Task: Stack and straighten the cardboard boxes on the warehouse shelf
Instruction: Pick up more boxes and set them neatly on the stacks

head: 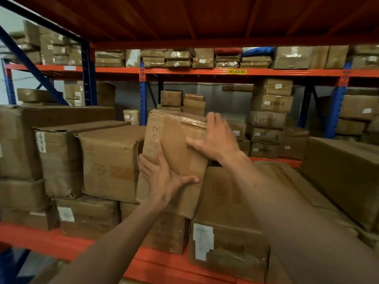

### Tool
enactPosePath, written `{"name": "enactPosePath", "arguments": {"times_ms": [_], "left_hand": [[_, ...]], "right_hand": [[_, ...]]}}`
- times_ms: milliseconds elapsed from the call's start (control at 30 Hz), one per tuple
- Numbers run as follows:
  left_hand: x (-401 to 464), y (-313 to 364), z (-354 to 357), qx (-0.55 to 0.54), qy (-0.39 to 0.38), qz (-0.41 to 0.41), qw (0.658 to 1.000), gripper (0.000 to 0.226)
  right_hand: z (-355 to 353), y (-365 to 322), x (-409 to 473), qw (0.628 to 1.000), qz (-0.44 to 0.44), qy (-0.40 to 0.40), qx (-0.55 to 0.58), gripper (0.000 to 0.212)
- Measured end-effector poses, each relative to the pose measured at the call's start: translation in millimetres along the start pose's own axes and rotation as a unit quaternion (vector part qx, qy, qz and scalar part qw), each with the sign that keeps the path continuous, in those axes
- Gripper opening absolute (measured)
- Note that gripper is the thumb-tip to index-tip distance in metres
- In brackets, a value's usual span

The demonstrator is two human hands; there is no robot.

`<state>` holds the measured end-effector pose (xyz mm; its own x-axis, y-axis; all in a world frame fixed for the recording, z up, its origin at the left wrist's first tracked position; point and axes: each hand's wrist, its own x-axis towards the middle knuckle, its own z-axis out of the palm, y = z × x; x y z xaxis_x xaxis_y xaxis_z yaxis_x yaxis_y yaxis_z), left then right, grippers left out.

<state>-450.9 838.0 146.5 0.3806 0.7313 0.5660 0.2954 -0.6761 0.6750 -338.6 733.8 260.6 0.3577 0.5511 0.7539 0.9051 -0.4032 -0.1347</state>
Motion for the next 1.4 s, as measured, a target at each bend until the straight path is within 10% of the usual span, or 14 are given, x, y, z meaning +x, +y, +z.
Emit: {"name": "enactPosePath", "arguments": {"times_ms": [167,633,1300,1400], "left_hand": [[13,4,-9,0.019,-0.007,0.125,0.992,0.142],[28,12,4,-0.194,-0.139,-0.109,0.965,0.11],[42,3,13,-0.126,-0.074,-0.04,0.988,0.046],[42,14,8,-0.147,-0.118,-0.069,0.98,0.065]], "right_hand": [[-23,57,-23,0.996,0.089,0.017,0.01,0.079],[-20,137,-154,0.96,0.27,-0.075,-0.013,0.069],[19,125,-163,0.968,0.196,-0.118,-0.098,0.05],[4,140,-133,0.974,0.202,-0.082,0.053,0.101]]}}
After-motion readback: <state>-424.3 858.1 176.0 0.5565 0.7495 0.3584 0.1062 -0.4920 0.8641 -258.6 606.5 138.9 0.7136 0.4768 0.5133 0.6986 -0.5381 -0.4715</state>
